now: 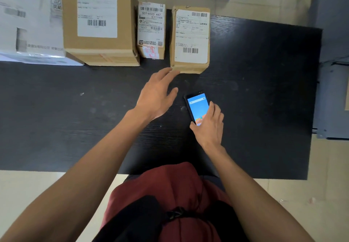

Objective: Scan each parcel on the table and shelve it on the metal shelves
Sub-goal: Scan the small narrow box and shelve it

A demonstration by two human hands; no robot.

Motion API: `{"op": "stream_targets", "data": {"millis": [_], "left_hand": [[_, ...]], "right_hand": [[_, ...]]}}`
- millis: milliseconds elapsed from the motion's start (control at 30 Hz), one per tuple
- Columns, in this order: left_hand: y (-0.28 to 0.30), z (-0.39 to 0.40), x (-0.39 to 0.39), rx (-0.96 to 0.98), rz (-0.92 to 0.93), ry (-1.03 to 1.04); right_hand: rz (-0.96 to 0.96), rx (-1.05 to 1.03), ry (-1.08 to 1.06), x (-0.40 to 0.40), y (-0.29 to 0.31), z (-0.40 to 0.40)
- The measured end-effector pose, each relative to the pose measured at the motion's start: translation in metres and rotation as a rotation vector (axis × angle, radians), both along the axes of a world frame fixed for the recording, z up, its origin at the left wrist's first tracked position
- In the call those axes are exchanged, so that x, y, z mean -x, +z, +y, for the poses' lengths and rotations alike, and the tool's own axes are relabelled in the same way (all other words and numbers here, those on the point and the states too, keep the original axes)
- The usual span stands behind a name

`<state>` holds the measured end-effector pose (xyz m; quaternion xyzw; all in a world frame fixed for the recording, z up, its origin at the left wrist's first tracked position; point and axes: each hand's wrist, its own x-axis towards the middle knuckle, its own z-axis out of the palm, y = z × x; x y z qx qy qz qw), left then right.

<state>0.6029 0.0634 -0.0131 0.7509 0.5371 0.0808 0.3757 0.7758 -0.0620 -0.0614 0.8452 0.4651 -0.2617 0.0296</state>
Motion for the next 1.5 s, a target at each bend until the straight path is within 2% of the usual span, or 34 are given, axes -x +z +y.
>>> {"op": "stream_targets", "data": {"millis": [100,200,367,533,767,867,1033,1167,1367,1500], "left_hand": [[-0.001,0.003,0.001,0.001,-0.034,0.011],[0.000,0.007,0.000,0.010,-0.083,0.058],[-0.001,0.021,-0.002,0.017,-0.132,0.093],[-0.001,0.036,-0.007,0.128,-0.287,0.249],[-0.008,0.046,-0.014,0.212,-0.275,0.203],[-0.008,0.044,-0.016,0.210,-0.284,0.211],[-0.010,0.039,-0.016,0.193,-0.206,0.158],[-0.007,0.032,-0.017,0.170,-0.244,0.166],[0.010,0.014,-0.037,0.091,-0.321,0.106],[0.027,-0.005,-0.066,0.070,-0.319,0.018]], "right_hand": [[-0.022,0.038,-0.002,-0.001,-0.002,0.003],[0.029,0.020,-0.101,-0.003,0.000,0.014],[0.281,-0.253,-0.196,-0.008,0.012,0.054],[0.414,-0.449,-0.101,-0.008,0.029,0.110],[0.386,-0.385,0.048,-0.006,0.029,0.148],[0.422,-0.412,0.063,-0.003,0.024,0.149],[0.511,-0.508,-0.050,0.002,0.023,0.145],[0.536,-0.553,-0.100,0.002,0.026,0.133],[0.542,-0.711,-0.199,-0.020,0.040,0.100],[0.440,-0.823,-0.188,-0.047,0.056,0.067]]}}
